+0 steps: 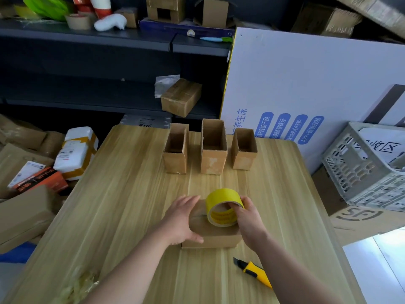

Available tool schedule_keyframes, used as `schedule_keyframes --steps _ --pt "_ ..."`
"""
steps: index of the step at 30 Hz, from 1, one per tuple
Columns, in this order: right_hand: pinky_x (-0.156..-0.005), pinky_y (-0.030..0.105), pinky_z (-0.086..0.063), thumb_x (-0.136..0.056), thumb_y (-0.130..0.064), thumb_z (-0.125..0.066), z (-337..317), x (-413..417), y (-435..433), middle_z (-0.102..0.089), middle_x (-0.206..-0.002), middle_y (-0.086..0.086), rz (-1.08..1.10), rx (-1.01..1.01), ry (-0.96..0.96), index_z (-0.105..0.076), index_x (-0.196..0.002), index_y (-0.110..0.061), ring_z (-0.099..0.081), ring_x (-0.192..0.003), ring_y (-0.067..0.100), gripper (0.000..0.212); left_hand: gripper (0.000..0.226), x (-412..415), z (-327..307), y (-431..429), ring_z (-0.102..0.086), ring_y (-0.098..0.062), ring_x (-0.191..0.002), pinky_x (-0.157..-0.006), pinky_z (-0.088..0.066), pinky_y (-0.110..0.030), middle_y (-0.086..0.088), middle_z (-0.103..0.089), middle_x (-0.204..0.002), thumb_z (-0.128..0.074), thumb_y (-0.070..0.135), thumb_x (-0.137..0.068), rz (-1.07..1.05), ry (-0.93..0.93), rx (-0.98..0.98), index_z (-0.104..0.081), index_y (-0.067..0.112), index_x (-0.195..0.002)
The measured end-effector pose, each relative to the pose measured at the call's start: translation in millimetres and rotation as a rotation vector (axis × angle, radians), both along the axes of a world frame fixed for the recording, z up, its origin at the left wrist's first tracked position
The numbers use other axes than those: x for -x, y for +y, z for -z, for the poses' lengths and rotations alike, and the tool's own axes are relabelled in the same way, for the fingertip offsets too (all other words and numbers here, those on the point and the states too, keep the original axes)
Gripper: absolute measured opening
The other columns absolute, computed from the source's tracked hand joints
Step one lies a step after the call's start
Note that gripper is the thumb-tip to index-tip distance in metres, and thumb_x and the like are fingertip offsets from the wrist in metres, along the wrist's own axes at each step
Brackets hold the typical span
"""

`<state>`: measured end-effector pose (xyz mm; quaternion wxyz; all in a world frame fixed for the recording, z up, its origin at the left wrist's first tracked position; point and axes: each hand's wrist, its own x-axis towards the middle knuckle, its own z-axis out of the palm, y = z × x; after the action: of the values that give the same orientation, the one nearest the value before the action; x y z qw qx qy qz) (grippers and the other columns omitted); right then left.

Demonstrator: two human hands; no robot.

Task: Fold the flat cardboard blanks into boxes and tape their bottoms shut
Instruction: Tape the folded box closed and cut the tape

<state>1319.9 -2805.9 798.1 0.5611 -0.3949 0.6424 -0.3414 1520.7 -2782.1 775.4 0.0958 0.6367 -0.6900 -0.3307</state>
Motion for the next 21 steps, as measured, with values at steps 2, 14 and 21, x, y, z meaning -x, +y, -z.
schedule_keyframes --steps 2,14,21 --pt "-0.076 0.031 -0.046 -0.093 -0.023 -0.062 0 2 0 -0.066 -0.101 0.009 -0.004 -0.009 -0.037 -0.058 -0.103 -0.017 -0.058 -0.091 0.02 0.013 0.119 -1 1 -4 -0.011 -0.013 -0.144 -0.12 -0.018 -0.033 0.009 -0.021 -0.156 -0.089 0.047 -0.054 0.0 0.021 0.03 -0.022 0.029 -0.151" --pt "-0.055 0.022 -0.042 -0.074 -0.001 -0.071 -39 76 -29 -0.058 -0.078 -0.004 -0.332 0.251 0.503 -0.054 -0.089 -0.026 -0.051 -0.067 0.01 0.034 0.116 -4 -4 -7 -0.024 -0.01 -0.14 -0.118 -0.024 -0.038 0.015 -0.027 -0.15 -0.091 0.045 -0.048 -0.015 0.053 -0.015 -0.028 0.037 -0.146" --pt "-0.056 0.027 -0.046 -0.07 -0.005 -0.067 -26 94 -32 -0.058 -0.086 -0.004 -0.455 0.244 0.625 -0.05 -0.089 -0.03 -0.055 -0.075 0.013 0.036 0.116 -3 -7 -6 -0.02 -0.006 -0.137 -0.116 -0.021 -0.03 0.016 -0.024 -0.147 -0.091 0.041 -0.051 -0.016 0.061 -0.035 -0.025 0.039 -0.146"
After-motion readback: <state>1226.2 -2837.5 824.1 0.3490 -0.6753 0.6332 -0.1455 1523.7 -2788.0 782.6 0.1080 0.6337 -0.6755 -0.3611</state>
